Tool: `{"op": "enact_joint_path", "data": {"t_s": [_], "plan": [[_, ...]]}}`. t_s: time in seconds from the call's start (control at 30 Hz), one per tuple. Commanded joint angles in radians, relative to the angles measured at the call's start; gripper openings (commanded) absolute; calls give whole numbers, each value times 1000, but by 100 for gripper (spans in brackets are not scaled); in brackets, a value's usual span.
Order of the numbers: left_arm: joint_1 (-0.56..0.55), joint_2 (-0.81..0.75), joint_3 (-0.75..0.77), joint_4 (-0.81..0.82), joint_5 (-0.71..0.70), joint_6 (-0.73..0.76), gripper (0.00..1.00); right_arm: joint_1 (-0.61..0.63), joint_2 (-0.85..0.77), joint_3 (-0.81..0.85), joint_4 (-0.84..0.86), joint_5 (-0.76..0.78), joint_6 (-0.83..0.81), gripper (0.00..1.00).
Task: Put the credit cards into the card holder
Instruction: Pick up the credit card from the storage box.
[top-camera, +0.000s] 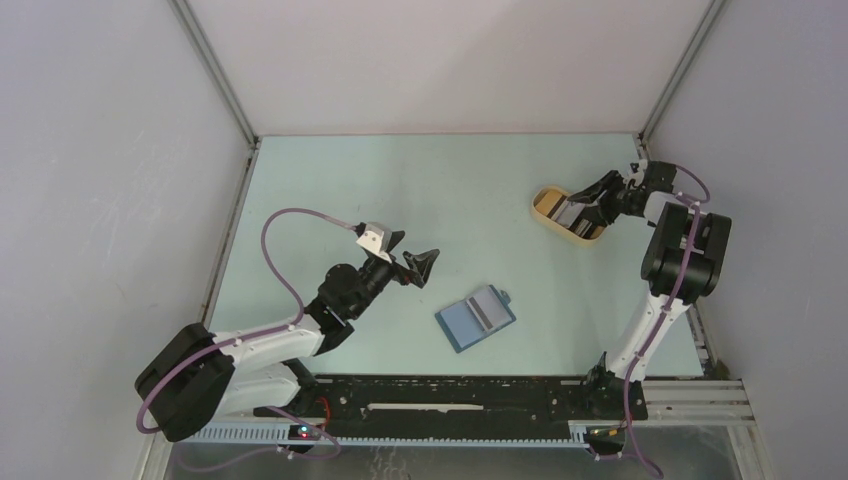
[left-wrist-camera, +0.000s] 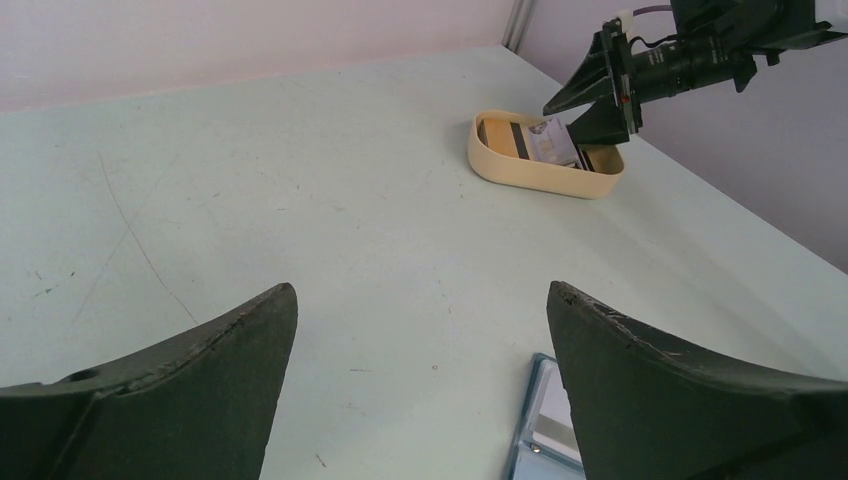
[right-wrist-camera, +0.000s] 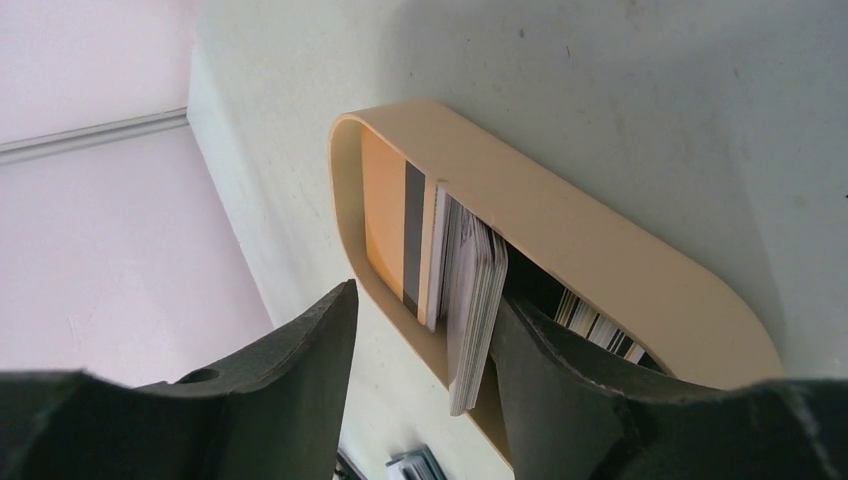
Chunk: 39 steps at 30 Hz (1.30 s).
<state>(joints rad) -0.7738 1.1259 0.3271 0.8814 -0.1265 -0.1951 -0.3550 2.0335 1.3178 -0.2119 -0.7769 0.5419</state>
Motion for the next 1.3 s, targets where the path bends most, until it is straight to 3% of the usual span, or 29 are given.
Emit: {"op": "enact_joint_path", "data": {"t_s": [0.0,1.27], "plan": [[2,3,6,42,5,-9,100,-12,-45,31,16,-46,17,60],[2,0,4,42,5,-9,100,-38,-51,-6,4,-71,2,56]]}}
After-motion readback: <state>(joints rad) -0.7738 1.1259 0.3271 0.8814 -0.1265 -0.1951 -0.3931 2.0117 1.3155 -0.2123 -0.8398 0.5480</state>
